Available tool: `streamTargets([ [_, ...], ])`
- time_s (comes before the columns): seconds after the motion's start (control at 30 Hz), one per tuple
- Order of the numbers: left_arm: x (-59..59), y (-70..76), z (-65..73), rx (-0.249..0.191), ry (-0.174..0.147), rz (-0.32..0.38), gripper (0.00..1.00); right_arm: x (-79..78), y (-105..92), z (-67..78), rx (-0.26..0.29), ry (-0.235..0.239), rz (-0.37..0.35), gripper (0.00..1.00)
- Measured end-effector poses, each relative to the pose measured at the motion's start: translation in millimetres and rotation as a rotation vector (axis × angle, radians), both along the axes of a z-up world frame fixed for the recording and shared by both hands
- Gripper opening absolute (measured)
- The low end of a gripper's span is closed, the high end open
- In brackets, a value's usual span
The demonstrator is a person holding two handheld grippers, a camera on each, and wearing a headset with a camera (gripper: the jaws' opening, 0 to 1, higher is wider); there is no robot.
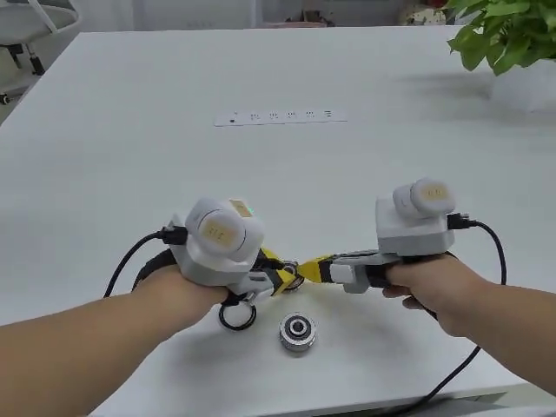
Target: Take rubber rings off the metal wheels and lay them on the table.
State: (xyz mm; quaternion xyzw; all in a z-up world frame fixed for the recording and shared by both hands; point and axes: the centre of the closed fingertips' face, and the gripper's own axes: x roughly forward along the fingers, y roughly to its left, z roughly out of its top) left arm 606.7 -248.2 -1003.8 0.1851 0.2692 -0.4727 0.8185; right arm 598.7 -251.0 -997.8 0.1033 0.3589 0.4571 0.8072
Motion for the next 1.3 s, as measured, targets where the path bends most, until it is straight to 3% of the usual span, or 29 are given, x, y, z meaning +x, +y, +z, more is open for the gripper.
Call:
streamTargets([
  [0.07,0.0,-0.1,0.2,-0.001,-0.001,0.001,0.12,-2.2,7.1,5.6,0.030,-0.005,0.025,0.00],
  [0.1,0.1,-0.1,0.2,-0.001,-0.002,0.002,0.12,-6.1,17.2,13.4,0.070,0.000,0.036,0.00],
  [0.13,0.1,-0.3,0.3,-0.001,-0.002,0.000,0.12,-8.4,17.8,13.9,0.055,-0.018,0.073,0.00],
  [0.17,-0.1,0.5,0.9,-0.003,-0.002,0.001,0.12,-4.0,21.8,16.7,0.068,-0.013,0.046,0.00],
  [0.2,-0.1,0.8,1.4,-0.005,-0.002,0.002,0.12,-3.1,21.3,12.9,0.039,-0.030,0.062,0.00],
  [0.6,-0.5,-0.3,1.6,-0.011,0.013,0.019,0.12,-0.5,12.6,4.4,0.034,-0.053,0.046,0.00],
  [0.9,-1.7,-1.2,1.9,0.010,0.009,-0.014,0.14,4.2,5.7,3.8,0.010,-0.095,0.061,0.00],
  [1.3,-4.8,0.5,24.9,-0.036,-0.004,-0.031,0.17,6.6,7.0,15.9,0.032,-0.133,0.073,0.00],
])
